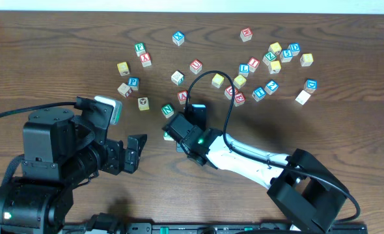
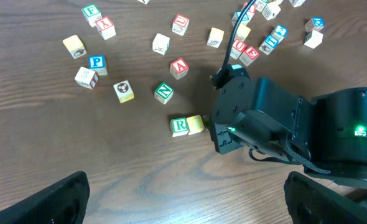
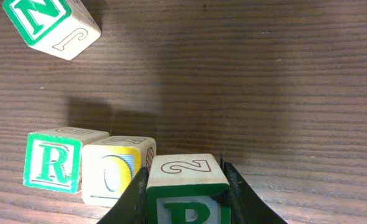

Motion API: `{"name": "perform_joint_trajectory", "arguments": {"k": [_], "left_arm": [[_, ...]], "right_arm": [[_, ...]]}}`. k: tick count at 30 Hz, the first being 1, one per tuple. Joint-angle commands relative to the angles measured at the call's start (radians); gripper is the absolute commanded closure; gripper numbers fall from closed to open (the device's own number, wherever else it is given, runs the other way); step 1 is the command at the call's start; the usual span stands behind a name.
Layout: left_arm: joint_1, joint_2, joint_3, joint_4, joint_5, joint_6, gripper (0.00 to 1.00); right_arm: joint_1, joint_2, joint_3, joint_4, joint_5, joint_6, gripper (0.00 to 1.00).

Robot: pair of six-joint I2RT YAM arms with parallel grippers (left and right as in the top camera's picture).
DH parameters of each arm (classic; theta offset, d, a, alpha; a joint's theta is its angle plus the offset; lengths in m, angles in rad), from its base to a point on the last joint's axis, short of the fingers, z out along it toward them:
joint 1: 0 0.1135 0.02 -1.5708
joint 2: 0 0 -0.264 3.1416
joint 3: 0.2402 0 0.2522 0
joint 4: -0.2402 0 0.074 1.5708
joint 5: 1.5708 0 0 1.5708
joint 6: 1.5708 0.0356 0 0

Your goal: Spell out ROBOT

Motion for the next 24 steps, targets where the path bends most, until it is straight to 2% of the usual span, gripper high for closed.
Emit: {"name": "perform_joint_trajectory", "arguments": {"k": [1,24], "left_arm": [[0.006,-0.002,0.003,-0.002,0.012,0.006,0.02],[0.006,-0.002,0.003,-0.003,0.012,0.006,0.02]], "right_arm": [[0.012,0.019,-0.004,0.006,0.001,0.0,0.99],[0.011,0.032,-0.004,-0.018,0.04,0.0,0.99]]}}
